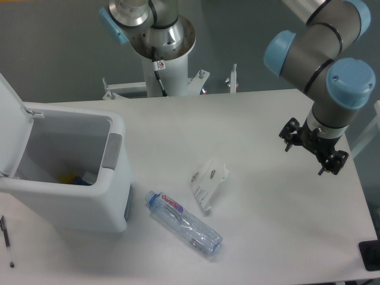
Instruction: Open the trash can
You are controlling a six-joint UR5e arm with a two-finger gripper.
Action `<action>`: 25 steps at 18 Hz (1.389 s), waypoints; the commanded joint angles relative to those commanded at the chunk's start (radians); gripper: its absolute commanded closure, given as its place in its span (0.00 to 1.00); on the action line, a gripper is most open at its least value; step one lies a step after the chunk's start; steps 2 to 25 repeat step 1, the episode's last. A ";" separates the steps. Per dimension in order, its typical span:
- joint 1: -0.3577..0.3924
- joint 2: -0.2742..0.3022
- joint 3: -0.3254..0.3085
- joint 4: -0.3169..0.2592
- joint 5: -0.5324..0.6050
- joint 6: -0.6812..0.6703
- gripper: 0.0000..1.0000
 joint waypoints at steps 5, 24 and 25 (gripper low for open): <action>0.000 -0.002 0.000 -0.002 0.000 0.000 0.00; 0.000 -0.002 0.000 -0.002 0.000 0.000 0.00; 0.000 -0.002 0.000 -0.002 0.000 0.000 0.00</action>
